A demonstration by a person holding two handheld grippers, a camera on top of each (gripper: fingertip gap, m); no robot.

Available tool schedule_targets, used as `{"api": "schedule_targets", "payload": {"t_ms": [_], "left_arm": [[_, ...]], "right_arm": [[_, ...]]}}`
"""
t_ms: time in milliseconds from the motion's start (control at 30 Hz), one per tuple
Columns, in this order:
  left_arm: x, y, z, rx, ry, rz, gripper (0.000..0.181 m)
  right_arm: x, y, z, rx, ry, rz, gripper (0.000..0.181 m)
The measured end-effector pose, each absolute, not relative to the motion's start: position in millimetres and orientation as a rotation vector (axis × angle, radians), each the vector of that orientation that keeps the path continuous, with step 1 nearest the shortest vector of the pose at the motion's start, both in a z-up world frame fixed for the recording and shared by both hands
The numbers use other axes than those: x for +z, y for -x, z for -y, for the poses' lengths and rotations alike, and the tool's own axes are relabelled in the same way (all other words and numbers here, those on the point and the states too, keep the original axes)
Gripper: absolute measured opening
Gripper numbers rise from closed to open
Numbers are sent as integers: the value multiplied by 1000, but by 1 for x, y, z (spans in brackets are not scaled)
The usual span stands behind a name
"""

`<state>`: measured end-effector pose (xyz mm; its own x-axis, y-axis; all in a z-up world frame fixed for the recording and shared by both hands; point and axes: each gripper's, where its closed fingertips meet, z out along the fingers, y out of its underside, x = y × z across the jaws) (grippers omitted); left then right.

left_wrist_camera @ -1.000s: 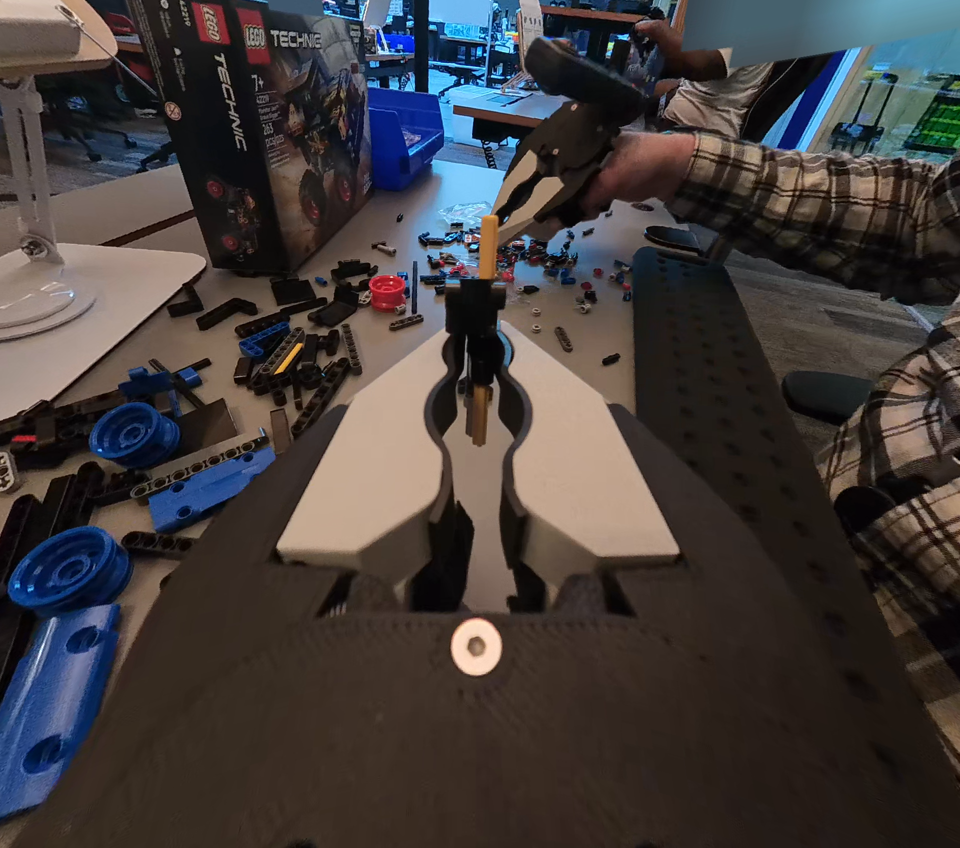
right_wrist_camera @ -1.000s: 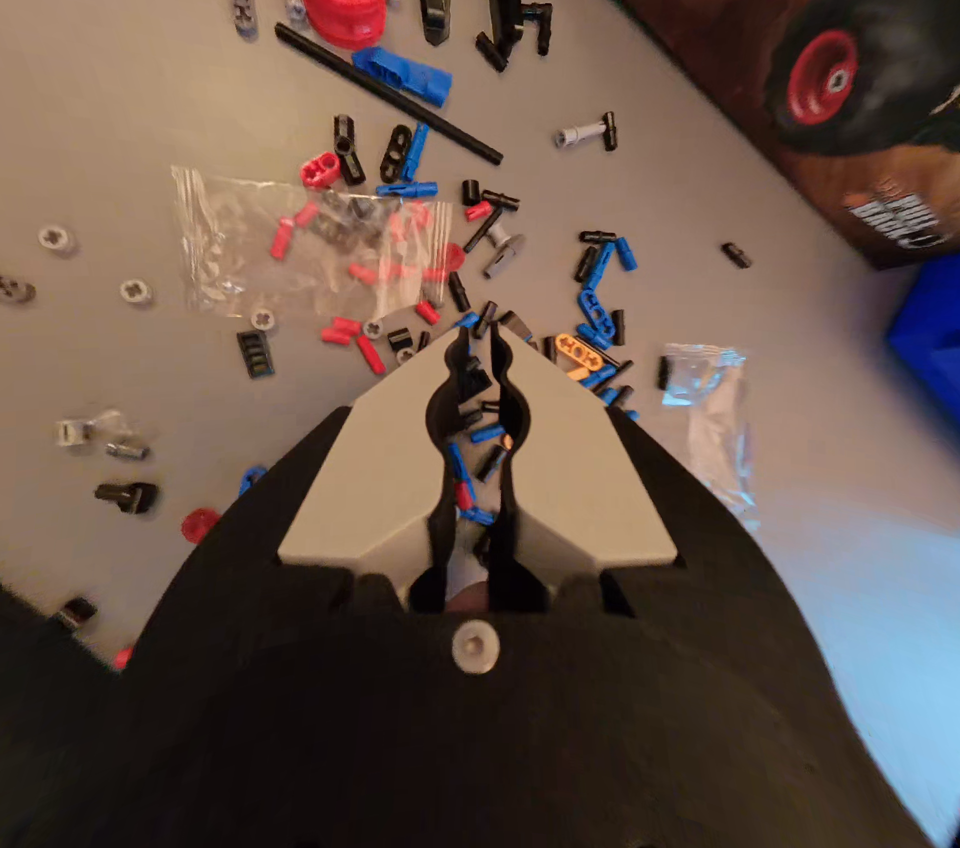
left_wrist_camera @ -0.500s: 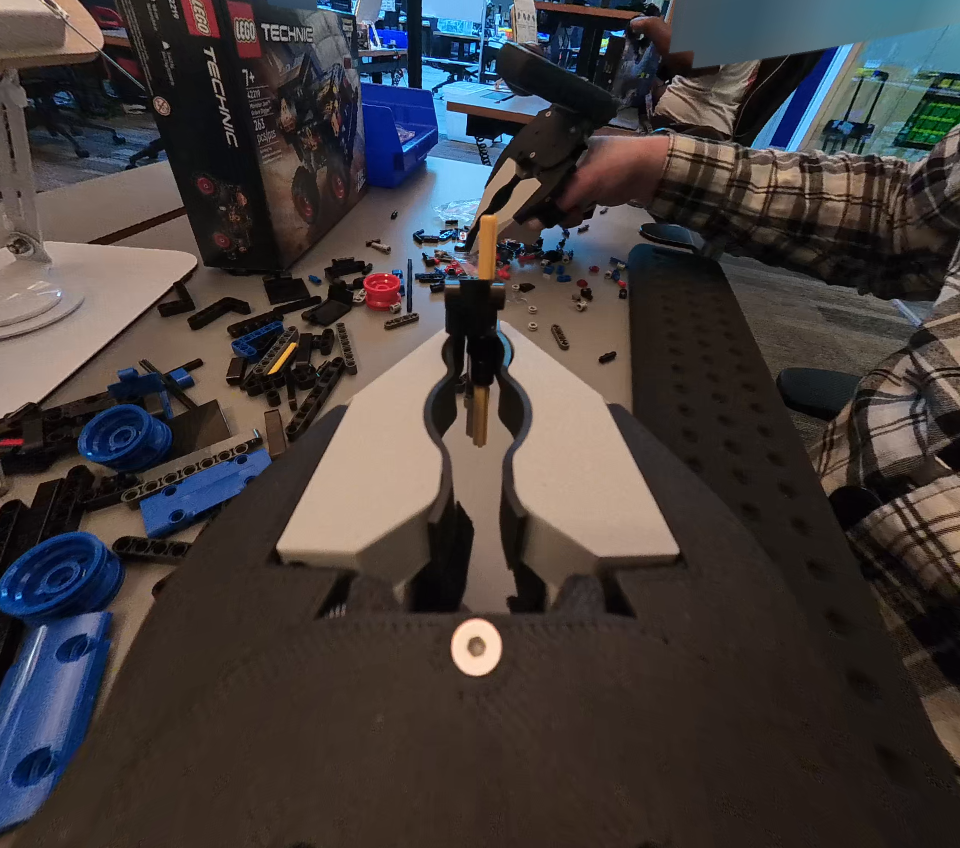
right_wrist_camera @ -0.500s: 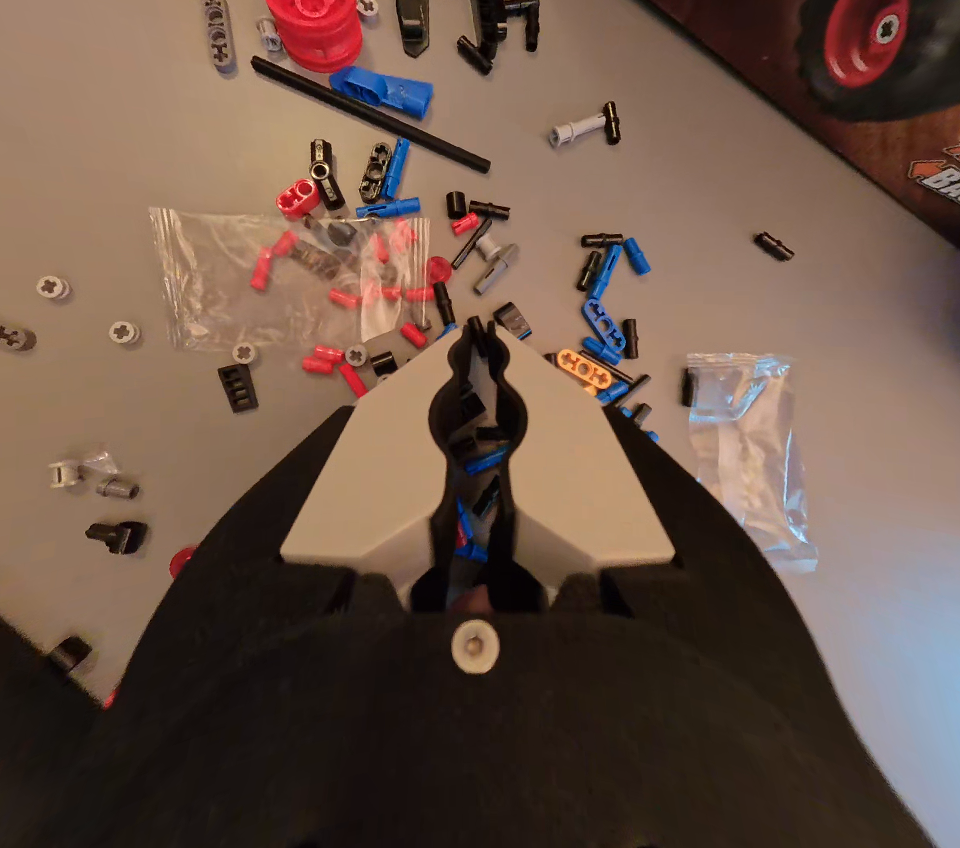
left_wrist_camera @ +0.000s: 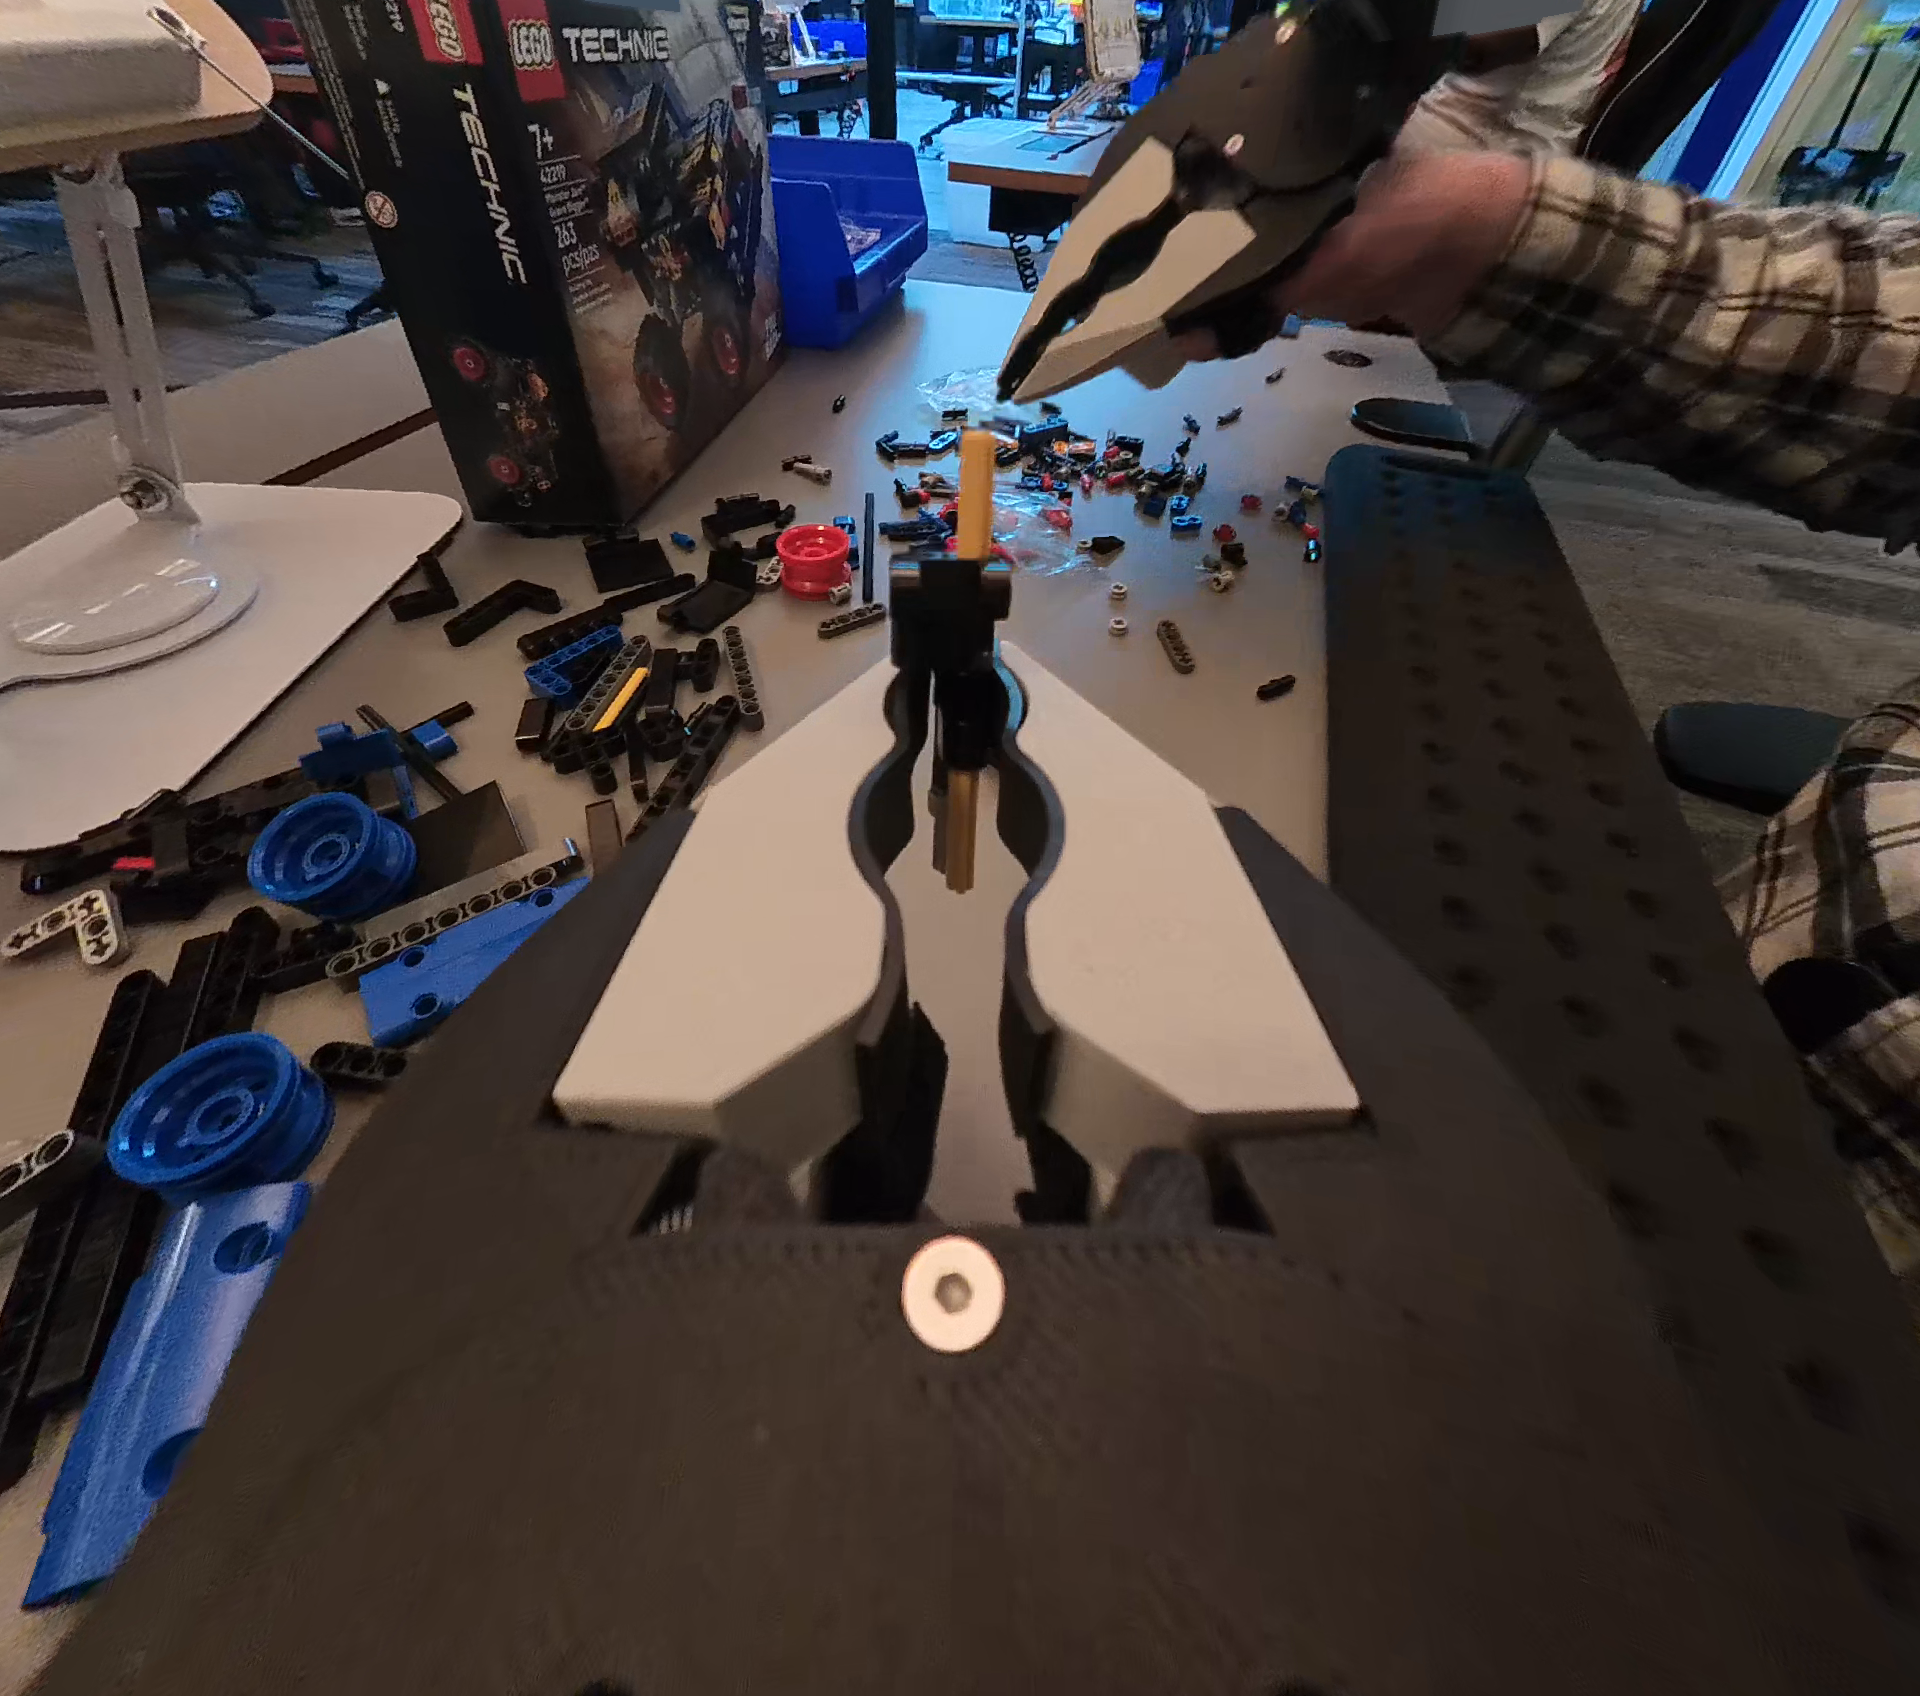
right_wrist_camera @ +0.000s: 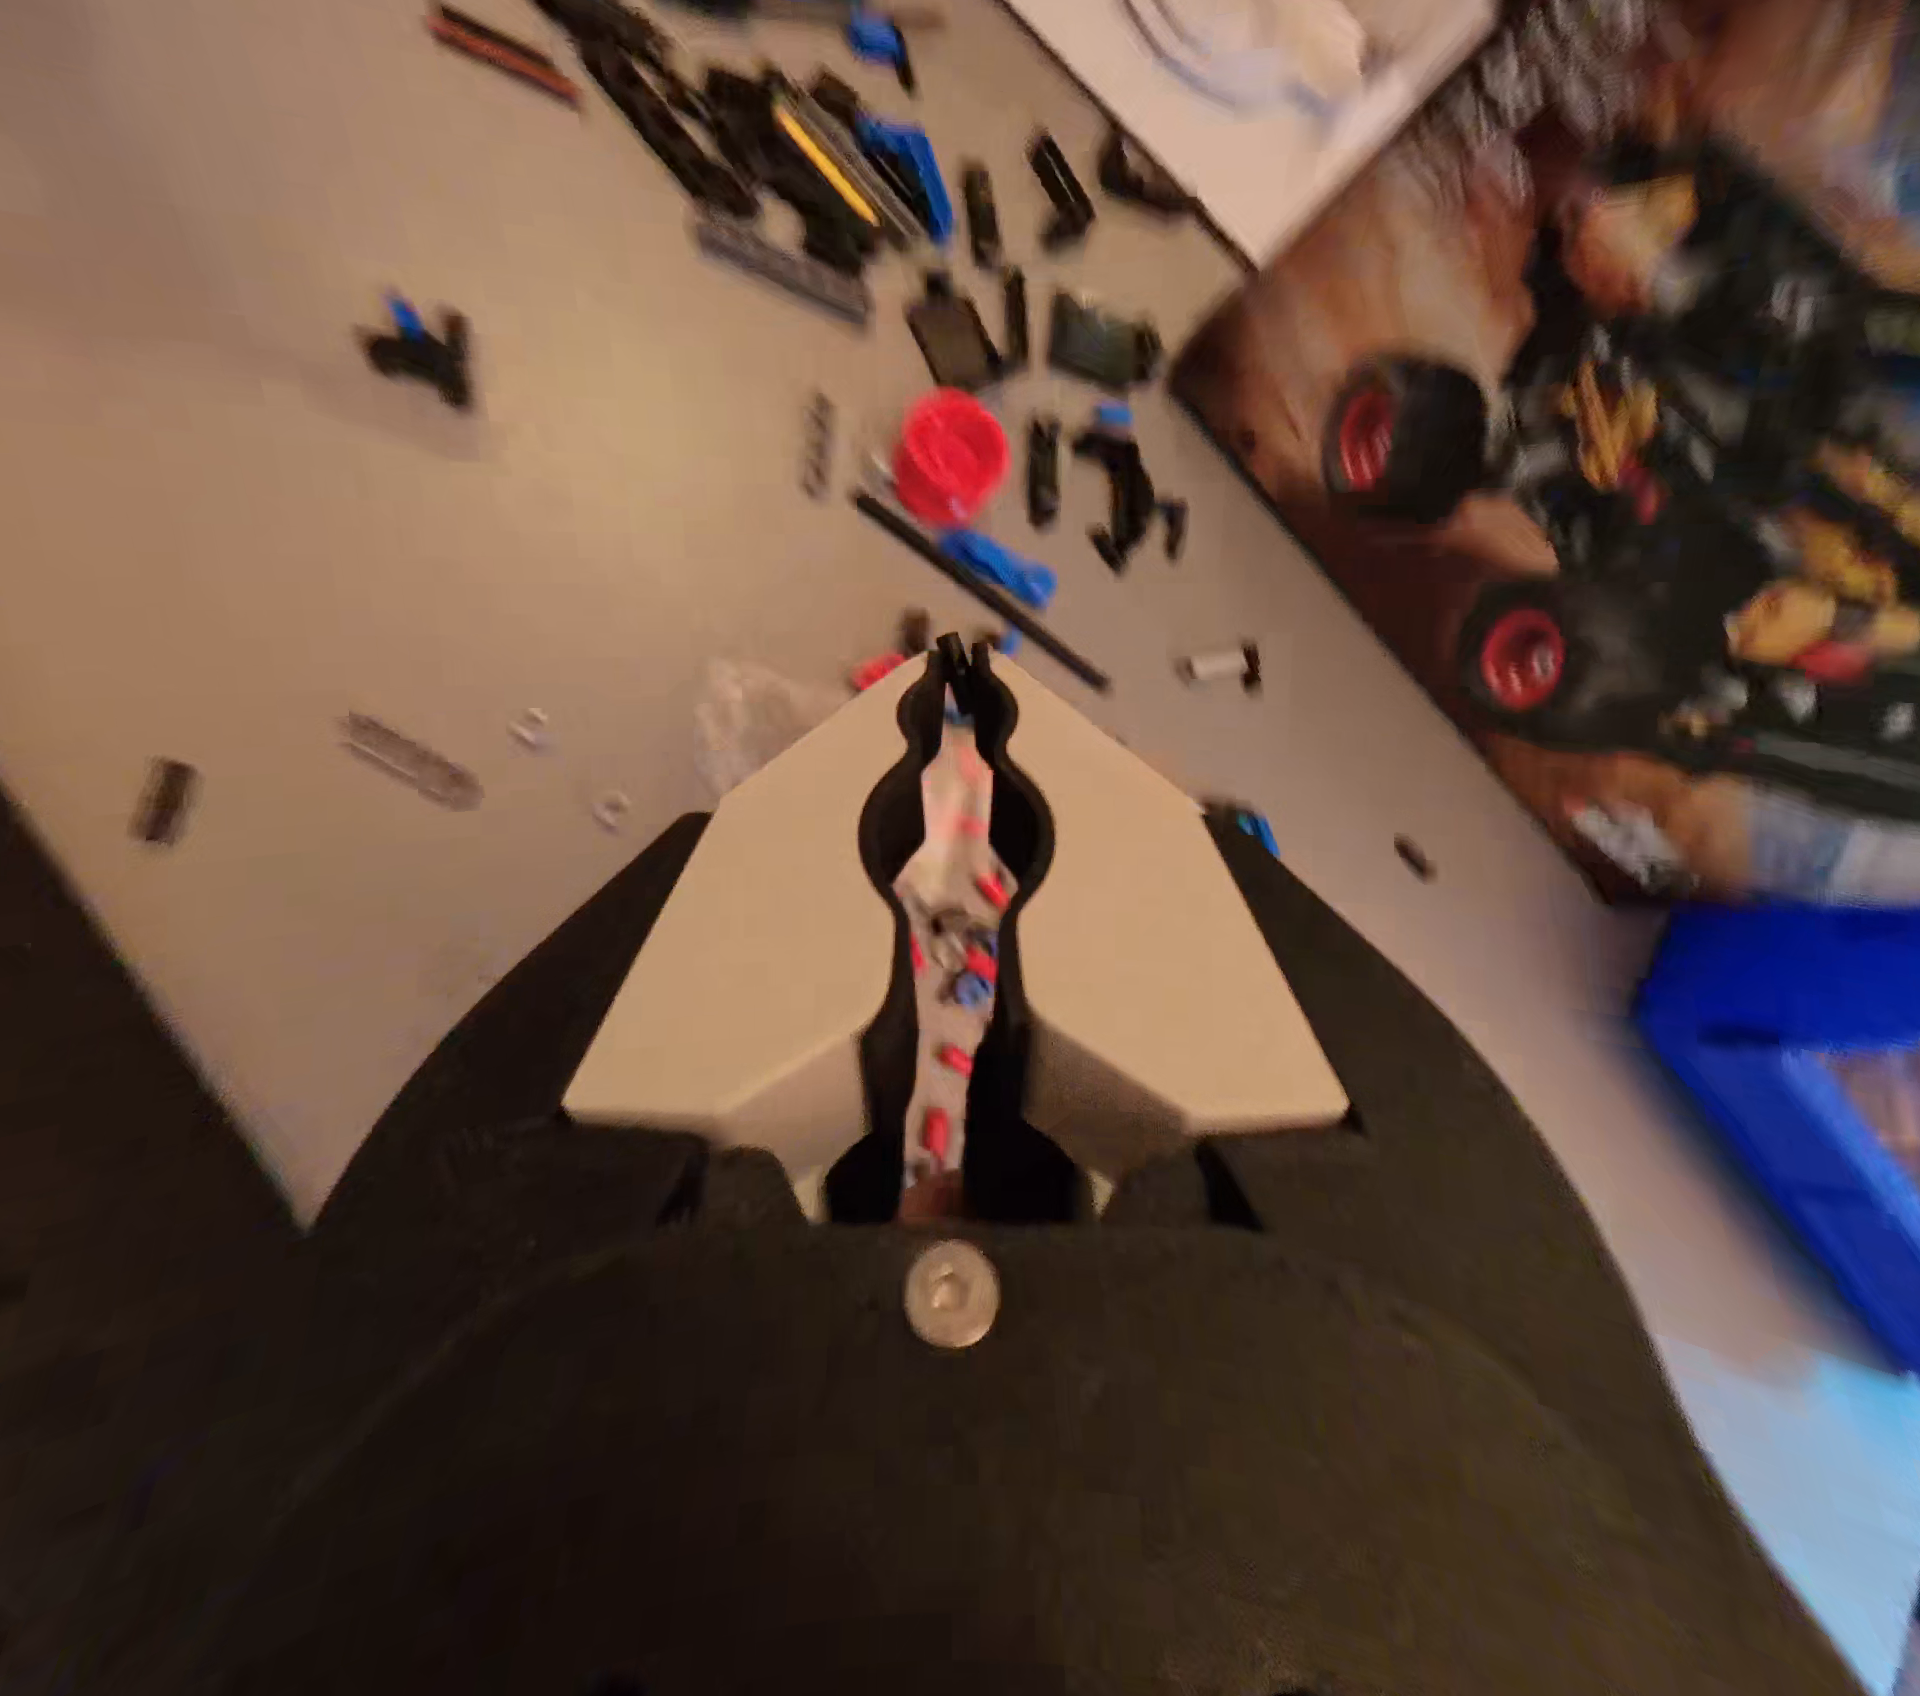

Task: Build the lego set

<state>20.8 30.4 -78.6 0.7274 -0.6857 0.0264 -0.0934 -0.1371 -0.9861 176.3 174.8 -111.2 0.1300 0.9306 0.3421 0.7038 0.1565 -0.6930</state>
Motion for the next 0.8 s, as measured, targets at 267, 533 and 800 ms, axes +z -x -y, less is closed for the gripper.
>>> {"api": "schedule_targets", "payload": {"t_ms": [267, 533, 800], "left_arm": [[-112, -25, -31, -559, 1817, -683, 9], [-139, -20, -31, -518, 1960, -730, 9], [-153, -12, -31, -509, 2053, -751, 9]], "right_arm": [[-85, -97, -98, 591, 1397, 1707, 4], [-115, -61, -63, 714, 1370, 1803, 4], [-127, -46, -47, 753, 1308, 1894, 3]]}}
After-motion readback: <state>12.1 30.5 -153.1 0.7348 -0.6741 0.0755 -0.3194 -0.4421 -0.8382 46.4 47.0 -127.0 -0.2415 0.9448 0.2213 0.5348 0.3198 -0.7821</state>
